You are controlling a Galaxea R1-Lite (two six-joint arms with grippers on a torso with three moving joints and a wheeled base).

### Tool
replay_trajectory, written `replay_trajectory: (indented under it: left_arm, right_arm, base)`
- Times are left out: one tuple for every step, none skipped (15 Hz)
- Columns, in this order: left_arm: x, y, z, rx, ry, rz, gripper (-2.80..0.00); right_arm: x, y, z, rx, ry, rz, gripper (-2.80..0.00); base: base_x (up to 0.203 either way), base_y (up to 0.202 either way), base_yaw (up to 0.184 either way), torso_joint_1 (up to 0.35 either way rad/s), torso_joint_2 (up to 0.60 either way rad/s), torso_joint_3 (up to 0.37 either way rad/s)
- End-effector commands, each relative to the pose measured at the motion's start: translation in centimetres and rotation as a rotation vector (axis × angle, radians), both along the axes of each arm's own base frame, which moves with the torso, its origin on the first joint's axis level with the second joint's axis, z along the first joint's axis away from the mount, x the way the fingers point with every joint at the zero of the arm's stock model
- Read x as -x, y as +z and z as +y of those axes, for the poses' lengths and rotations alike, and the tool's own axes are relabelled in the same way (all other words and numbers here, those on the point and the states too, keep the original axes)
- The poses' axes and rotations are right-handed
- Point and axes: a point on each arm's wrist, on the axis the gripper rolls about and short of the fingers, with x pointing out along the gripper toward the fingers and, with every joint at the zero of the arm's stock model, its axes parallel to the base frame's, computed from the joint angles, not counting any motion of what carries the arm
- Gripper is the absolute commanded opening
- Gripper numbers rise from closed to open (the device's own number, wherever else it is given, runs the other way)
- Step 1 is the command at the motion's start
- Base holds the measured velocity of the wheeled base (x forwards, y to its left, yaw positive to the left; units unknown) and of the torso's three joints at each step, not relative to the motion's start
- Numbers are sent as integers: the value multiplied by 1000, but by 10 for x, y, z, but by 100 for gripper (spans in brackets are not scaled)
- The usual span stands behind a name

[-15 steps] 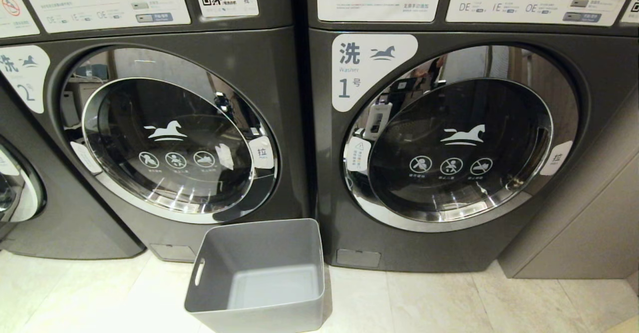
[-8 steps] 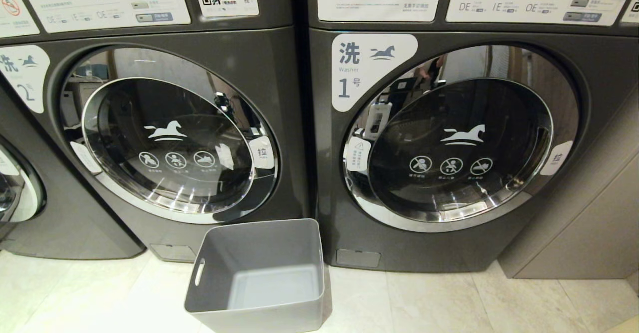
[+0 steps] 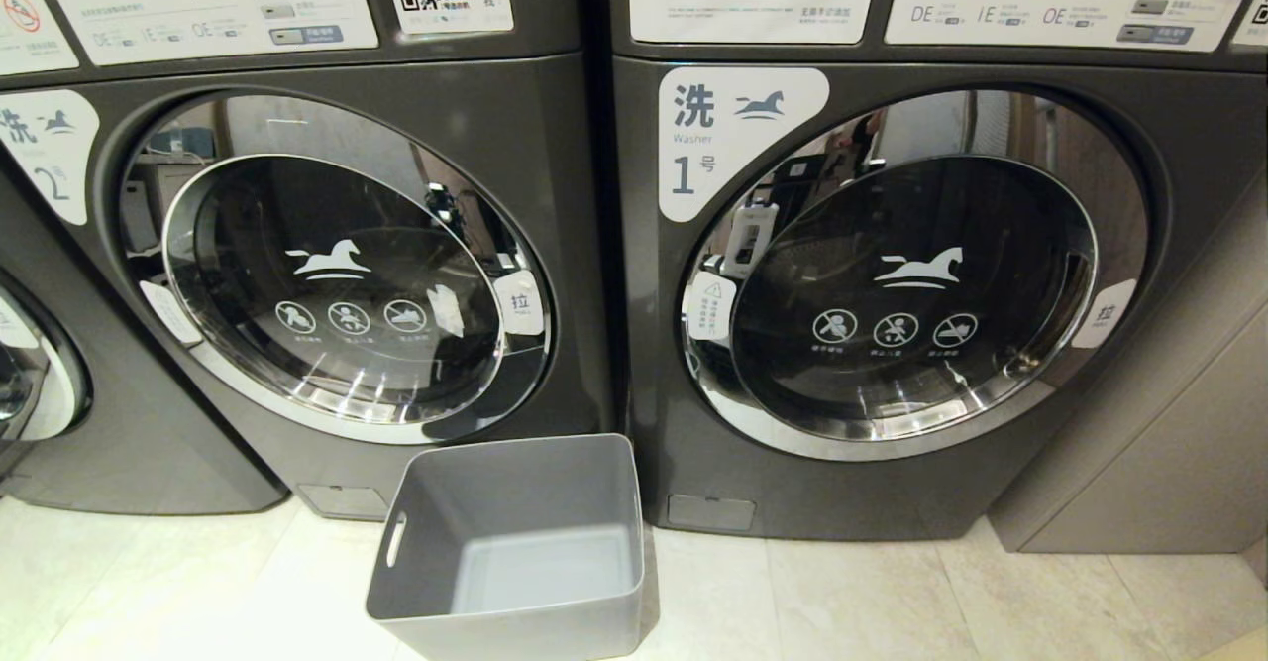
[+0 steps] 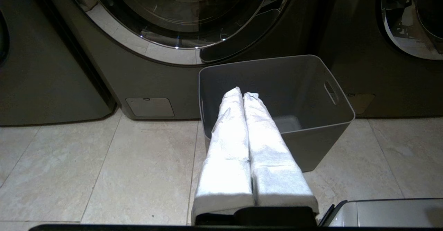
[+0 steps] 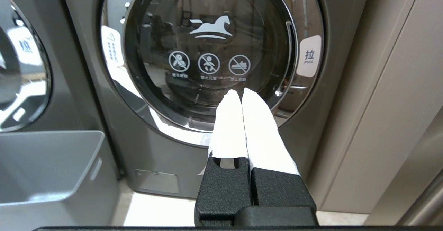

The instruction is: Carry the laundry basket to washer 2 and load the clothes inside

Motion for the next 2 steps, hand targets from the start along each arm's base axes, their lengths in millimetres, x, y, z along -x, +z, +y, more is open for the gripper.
replay_trajectory:
  left_arm:
    - [0,0,0,14,4,1,-280]
    - [0,0,0,36,13,0,-280]
  right_arm:
    - [-4,-11,0,-17,5,39,-280]
    - [-4,-11,0,-17,5,39,-280]
  base:
    - [0,0,0,0,0,0]
    - [0,0,0,0,0,0]
